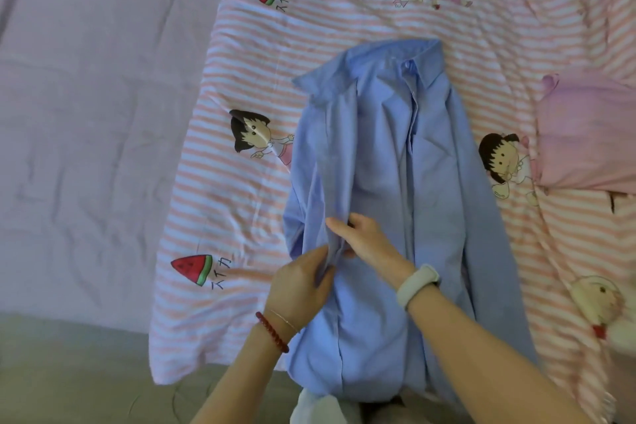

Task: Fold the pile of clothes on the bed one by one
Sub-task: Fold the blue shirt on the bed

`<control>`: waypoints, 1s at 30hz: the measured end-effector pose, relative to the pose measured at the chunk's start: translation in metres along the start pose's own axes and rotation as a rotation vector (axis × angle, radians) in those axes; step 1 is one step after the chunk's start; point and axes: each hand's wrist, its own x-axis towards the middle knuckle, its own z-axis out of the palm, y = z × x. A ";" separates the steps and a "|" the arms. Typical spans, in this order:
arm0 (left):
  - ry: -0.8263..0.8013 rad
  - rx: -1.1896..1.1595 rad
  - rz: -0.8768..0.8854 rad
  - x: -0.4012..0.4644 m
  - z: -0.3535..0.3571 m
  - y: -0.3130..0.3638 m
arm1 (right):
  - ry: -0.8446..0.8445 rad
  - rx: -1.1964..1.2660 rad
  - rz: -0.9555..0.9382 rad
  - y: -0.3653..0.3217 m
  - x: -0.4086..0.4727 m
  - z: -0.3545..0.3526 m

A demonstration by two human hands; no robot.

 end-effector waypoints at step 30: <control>0.081 -0.640 -1.065 -0.041 0.090 0.002 | 0.168 0.487 0.203 0.155 -0.122 -0.061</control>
